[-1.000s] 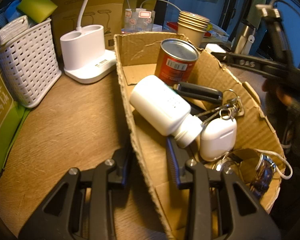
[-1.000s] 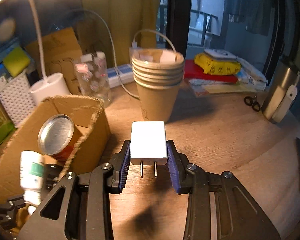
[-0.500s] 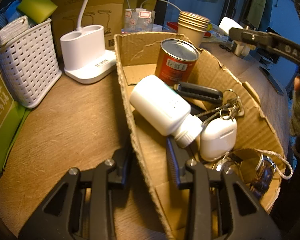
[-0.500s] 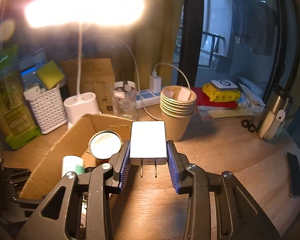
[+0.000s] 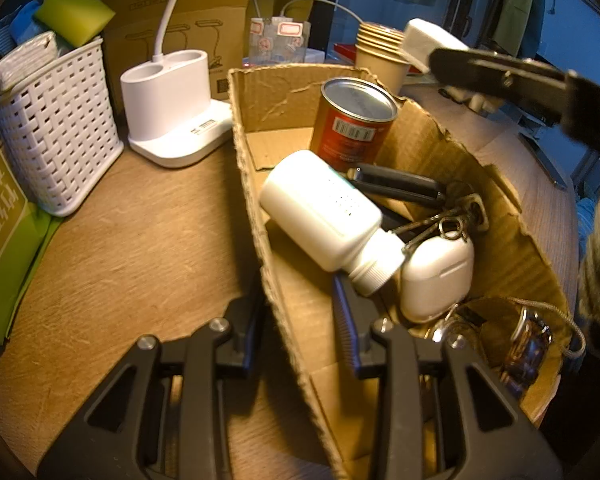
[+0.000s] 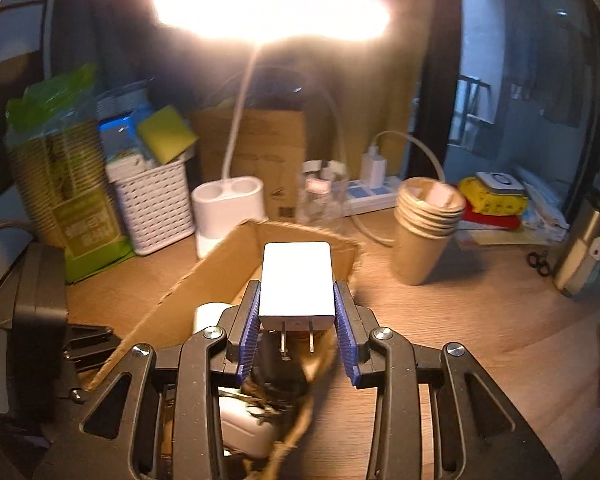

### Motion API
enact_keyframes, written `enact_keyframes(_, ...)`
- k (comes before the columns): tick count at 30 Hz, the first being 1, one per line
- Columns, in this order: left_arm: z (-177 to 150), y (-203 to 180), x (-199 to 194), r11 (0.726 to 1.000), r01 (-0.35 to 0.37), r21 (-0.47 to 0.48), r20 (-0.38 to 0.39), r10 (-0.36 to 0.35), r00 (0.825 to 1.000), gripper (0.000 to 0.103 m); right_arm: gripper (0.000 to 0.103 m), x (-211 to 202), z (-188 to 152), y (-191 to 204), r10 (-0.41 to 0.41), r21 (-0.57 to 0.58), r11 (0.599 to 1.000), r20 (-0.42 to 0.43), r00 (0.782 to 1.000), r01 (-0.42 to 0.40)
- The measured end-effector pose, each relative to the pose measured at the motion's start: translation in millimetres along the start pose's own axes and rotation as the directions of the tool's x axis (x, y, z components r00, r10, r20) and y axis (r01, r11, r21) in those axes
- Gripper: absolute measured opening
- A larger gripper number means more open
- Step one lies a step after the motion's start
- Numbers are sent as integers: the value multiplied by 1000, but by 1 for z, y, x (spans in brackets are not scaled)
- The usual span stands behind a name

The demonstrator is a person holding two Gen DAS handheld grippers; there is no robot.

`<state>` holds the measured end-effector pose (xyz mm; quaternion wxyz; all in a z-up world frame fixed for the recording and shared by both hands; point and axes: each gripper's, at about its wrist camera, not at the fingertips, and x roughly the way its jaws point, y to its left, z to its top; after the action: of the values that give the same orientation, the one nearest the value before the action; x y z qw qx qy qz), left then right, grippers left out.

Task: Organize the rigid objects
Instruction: 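Carry the adapter into the box and open the right gripper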

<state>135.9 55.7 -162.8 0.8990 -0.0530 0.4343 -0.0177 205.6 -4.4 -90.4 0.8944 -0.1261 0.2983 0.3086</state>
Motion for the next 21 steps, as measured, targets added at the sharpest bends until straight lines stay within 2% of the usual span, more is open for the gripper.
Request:
enact_keyframes(3, 0, 0, 0, 1000, 0, 0, 0, 0, 1000, 34, 37, 9, -3, 9, 45, -15, 999, -24, 999, -46)
enact_keyframes(8, 0, 0, 0, 1000, 0, 0, 0, 0, 1000, 34, 37, 21, -8, 14, 73, -19, 997, -67, 995, -75)
enact_keyframes(21, 0, 0, 0, 1000, 0, 0, 0, 0, 1000, 34, 38, 31, -13, 10, 99, 24, 995, -129, 987, -97)
